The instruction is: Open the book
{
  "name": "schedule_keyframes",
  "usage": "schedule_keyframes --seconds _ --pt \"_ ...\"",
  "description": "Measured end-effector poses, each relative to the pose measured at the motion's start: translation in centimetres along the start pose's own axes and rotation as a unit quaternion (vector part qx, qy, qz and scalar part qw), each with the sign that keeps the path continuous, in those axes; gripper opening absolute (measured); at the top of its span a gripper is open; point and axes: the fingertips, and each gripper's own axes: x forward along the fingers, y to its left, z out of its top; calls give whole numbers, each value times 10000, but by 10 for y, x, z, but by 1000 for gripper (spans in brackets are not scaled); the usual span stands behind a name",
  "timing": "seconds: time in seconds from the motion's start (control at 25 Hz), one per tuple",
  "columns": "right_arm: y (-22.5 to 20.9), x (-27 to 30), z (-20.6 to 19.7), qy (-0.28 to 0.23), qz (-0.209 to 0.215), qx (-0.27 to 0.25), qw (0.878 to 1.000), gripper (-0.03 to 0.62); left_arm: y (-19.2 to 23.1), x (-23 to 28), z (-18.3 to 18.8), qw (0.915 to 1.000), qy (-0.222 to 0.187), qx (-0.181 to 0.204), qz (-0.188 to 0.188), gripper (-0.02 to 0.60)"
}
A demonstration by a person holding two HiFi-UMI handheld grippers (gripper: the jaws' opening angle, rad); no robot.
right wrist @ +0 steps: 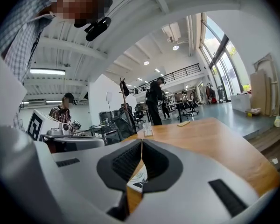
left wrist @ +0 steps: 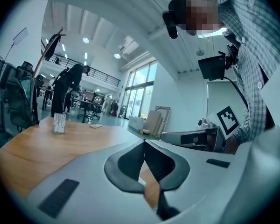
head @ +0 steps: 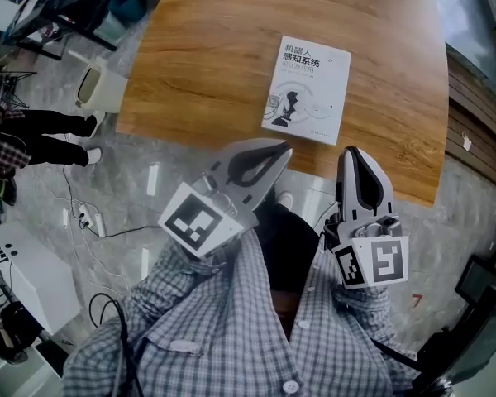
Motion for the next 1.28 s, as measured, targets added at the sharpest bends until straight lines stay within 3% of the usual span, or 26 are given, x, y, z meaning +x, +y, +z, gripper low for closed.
schedule_keyframes --seconds 0.24,0.56,0.8,1.12,1.28 --pt "-3 38 14 -19 -183 7 9998 20 39 15 12 9998 -24 -13 -181 3" --pt "-11 77 22 65 -645 -42 9979 20 69 25 19 9982 4 262 -538 3" --pt "-15 97 21 34 -957 167 9953 20 95 27 16 9983 28 29 -589 3" --pt "-44 114 -15 538 -1185 401 9907 20 114 48 -18 9972 398 -238 -587 3" --pt "-61 121 -42 834 -1001 650 9893 20 117 65 -46 9944 475 -874 -347 3"
